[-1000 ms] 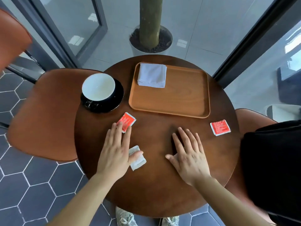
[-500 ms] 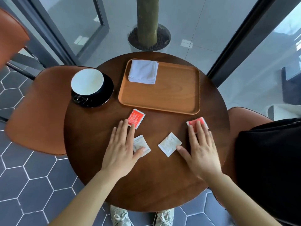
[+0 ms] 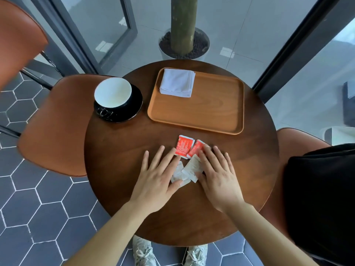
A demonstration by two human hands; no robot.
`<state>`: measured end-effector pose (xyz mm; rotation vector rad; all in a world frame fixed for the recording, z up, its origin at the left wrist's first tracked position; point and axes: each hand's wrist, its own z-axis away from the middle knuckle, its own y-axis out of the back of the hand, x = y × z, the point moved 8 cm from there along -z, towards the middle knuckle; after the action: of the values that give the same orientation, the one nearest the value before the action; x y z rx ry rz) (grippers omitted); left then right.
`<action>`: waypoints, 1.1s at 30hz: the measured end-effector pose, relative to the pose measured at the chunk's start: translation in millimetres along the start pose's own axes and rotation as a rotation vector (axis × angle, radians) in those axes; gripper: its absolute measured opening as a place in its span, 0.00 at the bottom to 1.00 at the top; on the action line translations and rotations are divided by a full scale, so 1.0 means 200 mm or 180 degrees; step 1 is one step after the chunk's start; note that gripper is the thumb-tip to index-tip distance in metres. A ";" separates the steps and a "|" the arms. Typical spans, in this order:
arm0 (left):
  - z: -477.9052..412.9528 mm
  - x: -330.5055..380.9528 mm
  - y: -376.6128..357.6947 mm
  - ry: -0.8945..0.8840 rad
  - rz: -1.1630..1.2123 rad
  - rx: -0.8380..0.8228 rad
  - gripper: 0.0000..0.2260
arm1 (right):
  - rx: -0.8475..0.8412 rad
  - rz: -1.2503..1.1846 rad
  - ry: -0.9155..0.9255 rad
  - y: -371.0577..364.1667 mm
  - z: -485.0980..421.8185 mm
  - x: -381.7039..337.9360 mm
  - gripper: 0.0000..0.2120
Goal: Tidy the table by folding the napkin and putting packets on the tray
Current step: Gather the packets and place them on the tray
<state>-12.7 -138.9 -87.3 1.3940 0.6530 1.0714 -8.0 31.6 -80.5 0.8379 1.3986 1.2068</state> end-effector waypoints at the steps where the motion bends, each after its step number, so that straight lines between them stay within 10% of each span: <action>1: 0.00 0.01 0.01 0.0057 0.0082 0.0048 0.32 | -0.0027 -0.0060 0.0089 -0.01 -0.02 -0.03 0.29; 26: 0.06 -0.08 0.18 0.1192 0.1349 0.0881 0.11 | 0.0677 -0.1085 -0.0834 0.08 0.00 0.00 0.12; 33: 0.17 -0.09 0.28 0.0250 0.0593 0.1719 0.08 | 0.0256 -0.0674 -0.0718 0.08 -0.06 -0.05 0.24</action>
<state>-1.1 -178.7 -33.0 1.9127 0.9295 1.1488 -19.4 23.7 -63.0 0.8312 1.3206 0.8717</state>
